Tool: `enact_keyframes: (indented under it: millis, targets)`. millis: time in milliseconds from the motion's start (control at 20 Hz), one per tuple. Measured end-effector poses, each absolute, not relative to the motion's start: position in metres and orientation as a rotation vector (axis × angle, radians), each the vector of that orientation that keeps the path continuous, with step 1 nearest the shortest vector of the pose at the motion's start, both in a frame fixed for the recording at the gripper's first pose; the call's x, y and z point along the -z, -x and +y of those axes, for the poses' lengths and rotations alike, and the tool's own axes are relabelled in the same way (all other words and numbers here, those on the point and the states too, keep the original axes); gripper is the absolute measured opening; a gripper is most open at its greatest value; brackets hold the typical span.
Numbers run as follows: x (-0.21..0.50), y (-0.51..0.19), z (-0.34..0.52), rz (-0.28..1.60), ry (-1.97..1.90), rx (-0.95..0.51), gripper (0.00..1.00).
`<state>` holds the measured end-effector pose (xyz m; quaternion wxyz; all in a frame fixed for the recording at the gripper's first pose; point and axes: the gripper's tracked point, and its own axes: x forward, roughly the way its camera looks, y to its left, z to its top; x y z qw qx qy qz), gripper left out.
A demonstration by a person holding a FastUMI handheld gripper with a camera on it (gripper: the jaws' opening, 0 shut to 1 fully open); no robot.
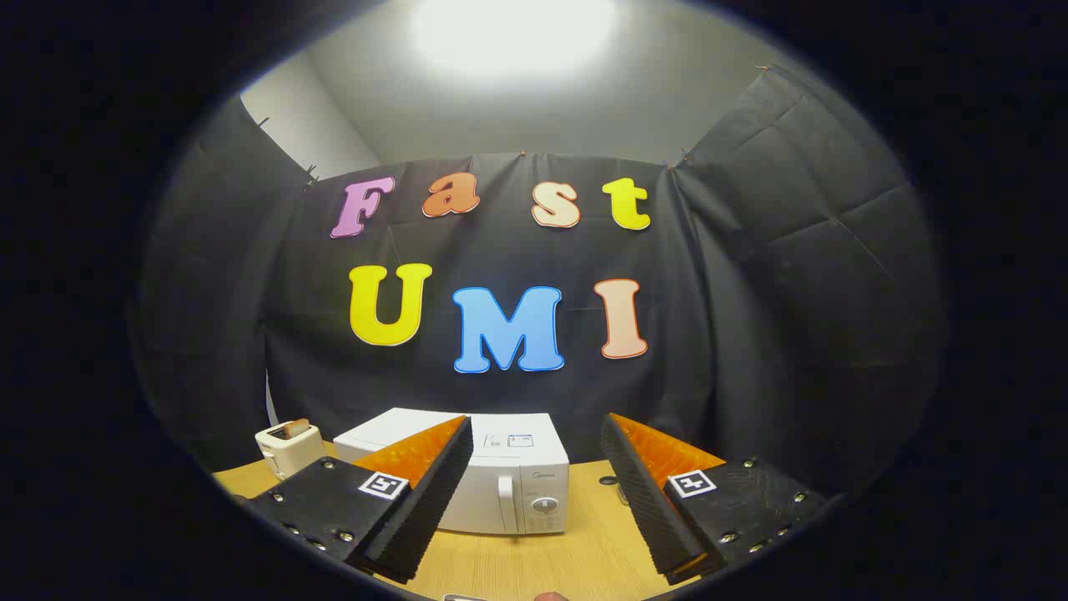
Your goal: Open the microwave, put the food inside, and close the microwave door.
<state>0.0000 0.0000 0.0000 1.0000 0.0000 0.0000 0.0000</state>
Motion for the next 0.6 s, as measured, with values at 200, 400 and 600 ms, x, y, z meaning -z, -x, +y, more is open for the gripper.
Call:
enact_keyframes:
  millis: [200, 400, 600]
  targets:
    - [0.000, -0.004, 0.000, -0.003, -0.004, -0.001, 0.98]
    - [0.002, -0.007, -0.001, -0.012, -0.003, -0.003, 0.98]
    - [0.006, -0.011, -0.008, -0.005, -0.012, -0.002, 0.98]
